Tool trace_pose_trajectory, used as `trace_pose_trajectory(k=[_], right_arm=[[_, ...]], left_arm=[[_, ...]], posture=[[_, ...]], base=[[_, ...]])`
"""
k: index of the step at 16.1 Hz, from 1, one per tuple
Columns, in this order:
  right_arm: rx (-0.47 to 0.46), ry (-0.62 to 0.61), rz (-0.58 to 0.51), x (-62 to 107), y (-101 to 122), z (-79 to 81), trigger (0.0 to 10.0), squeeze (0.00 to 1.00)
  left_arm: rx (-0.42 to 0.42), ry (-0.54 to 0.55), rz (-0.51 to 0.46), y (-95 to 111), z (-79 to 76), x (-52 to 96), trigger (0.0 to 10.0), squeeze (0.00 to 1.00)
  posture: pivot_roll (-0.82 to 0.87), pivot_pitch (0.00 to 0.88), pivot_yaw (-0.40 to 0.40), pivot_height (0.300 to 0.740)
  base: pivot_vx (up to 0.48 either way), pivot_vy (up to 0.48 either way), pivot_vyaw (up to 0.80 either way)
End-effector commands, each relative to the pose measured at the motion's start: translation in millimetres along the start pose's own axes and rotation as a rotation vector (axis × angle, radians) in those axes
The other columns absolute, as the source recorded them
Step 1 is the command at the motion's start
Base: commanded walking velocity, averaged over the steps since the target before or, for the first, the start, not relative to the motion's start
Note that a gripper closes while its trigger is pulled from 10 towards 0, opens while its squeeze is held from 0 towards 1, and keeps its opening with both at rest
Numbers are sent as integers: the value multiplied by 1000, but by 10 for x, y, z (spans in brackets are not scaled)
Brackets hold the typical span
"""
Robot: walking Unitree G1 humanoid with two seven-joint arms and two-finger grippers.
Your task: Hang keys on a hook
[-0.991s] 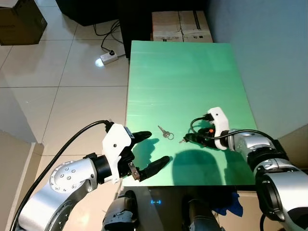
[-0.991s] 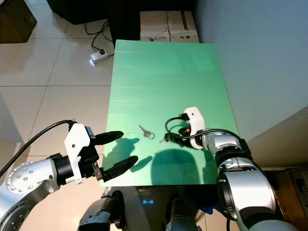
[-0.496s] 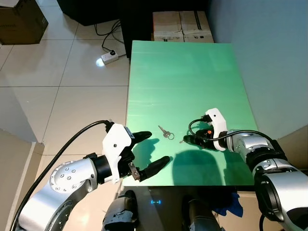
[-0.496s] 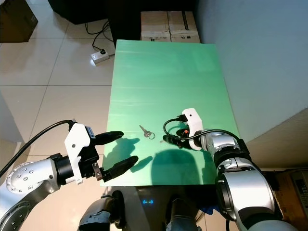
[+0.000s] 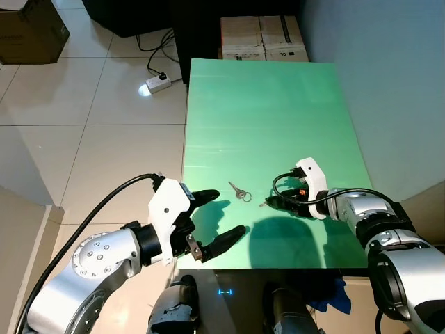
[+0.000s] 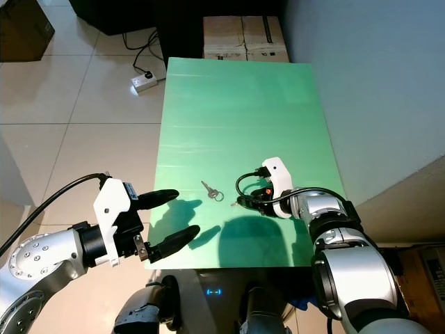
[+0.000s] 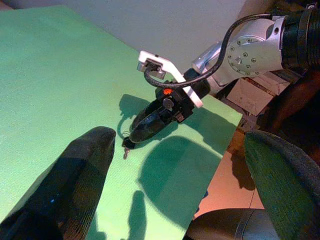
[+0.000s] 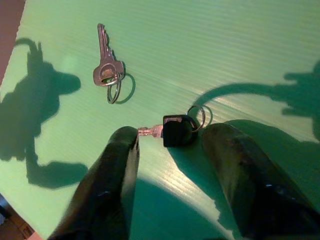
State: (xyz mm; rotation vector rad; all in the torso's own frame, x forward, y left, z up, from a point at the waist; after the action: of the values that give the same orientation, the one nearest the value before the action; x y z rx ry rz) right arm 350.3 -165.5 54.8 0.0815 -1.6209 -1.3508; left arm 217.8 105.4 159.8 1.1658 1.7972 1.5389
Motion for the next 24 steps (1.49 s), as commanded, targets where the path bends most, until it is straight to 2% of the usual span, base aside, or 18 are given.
trace_pose_trajectory(k=[1,20,24], right_arm=[[-8,15,27,20,-94,4,0,0],[-31,-16,26,46,-143,-33,0,0],[-33,-29,-26,126,-54,-111,0,0]], left_arm=[[3,-34,3,7,-70,-10,10000,0],[6,-34,1,-1,-79,-21,10000,0],[6,-31,-2,0,-78,-26,10000,0]], posture=[[50,297,10,740],[49,301,7,740],[48,301,1,740]], base=[[0,0,0],[0,0,0],[0,0,0]])
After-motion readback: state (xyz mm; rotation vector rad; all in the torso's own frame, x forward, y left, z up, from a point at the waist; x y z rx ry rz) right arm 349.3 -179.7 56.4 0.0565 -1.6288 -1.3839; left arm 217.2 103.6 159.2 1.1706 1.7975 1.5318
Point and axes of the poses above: a point about 5 cm out from each wrist's last joint towards the gripper, its own x axis pointing back from the gripper into the wrist, its own y axis along the axis of the wrist's last joint, z = x × y, the point moved 2 cm from there along -x, pointing out of the wrist towards the gripper, and after that the axes turned 14 degrees about x, right-handed, at the moved point
